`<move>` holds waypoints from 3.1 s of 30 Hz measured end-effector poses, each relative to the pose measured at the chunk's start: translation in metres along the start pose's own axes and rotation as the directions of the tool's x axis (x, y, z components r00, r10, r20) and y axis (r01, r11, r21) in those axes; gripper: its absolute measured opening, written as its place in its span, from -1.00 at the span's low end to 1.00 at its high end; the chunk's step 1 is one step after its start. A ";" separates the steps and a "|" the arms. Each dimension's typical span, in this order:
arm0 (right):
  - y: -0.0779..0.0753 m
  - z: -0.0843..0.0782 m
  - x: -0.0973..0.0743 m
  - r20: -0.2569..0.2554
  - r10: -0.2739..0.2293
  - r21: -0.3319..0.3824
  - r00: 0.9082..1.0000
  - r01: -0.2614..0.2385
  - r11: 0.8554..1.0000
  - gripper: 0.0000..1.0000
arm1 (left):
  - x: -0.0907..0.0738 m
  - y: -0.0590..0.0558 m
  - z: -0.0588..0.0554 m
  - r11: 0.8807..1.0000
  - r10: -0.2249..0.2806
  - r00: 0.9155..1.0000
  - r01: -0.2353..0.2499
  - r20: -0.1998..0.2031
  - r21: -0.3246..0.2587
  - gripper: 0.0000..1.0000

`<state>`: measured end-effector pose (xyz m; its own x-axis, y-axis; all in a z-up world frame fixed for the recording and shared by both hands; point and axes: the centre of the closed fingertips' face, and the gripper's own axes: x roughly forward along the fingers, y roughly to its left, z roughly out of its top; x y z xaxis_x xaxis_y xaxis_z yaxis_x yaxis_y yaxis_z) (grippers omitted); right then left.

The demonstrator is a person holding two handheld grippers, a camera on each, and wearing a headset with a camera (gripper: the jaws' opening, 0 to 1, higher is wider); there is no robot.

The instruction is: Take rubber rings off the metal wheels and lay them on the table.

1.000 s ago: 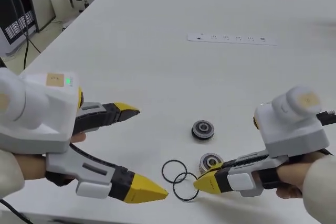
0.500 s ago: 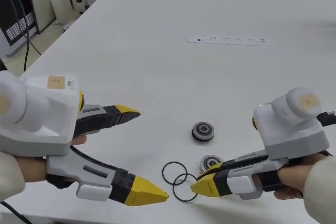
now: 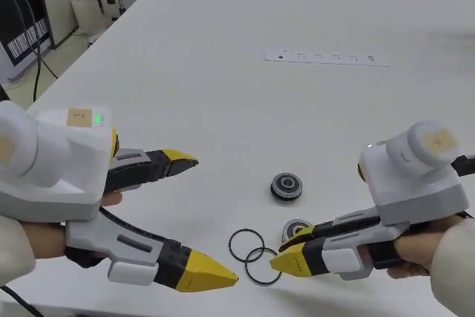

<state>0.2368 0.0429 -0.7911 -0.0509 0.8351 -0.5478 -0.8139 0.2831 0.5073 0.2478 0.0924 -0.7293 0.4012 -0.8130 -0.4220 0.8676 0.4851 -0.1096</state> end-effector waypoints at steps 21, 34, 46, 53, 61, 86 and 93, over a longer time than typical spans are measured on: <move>-0.010 0.022 -0.017 0.094 -0.039 0.006 0.995 0.039 0.999 -0.66 | 0.000 0.000 0.000 1.000 -0.001 1.000 0.001 -0.002 -0.002 1.00; -0.022 0.047 -0.043 0.198 -0.102 0.020 0.975 0.100 0.995 -0.57 | -0.002 0.000 0.002 1.000 -0.004 1.000 0.004 0.008 -0.012 1.00; -0.038 0.078 -0.081 0.305 -0.202 -0.031 0.931 0.221 0.975 -0.42 | -0.009 0.000 0.029 1.000 -0.019 0.998 0.020 0.062 -0.007 1.00; -0.040 0.099 -0.107 0.360 -0.231 -0.059 0.904 0.269 0.961 -0.31 | -0.021 0.011 0.053 0.999 0.005 0.996 -0.009 0.084 0.040 1.00; -0.033 0.117 -0.127 0.376 -0.225 -0.123 0.899 0.289 0.950 -0.25 | -0.024 0.015 0.081 0.993 -0.003 0.997 -0.006 0.077 0.117 1.00; -0.044 0.203 -0.191 0.602 -0.249 -0.139 0.759 0.406 0.903 -0.14 | -0.003 0.043 0.161 0.970 -0.042 0.987 0.003 0.154 0.245 0.91; -0.052 0.203 -0.173 0.610 -0.219 -0.147 0.761 0.381 0.913 -0.17 | 0.017 0.057 0.163 0.969 -0.052 0.982 0.006 0.179 0.248 0.84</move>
<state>0.4051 -0.0206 -0.5878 0.4931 0.8614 -0.1221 -0.8475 0.5073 0.1565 0.3516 0.0537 -0.5958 0.4013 -0.8819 -0.2474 0.9159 0.3848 0.1143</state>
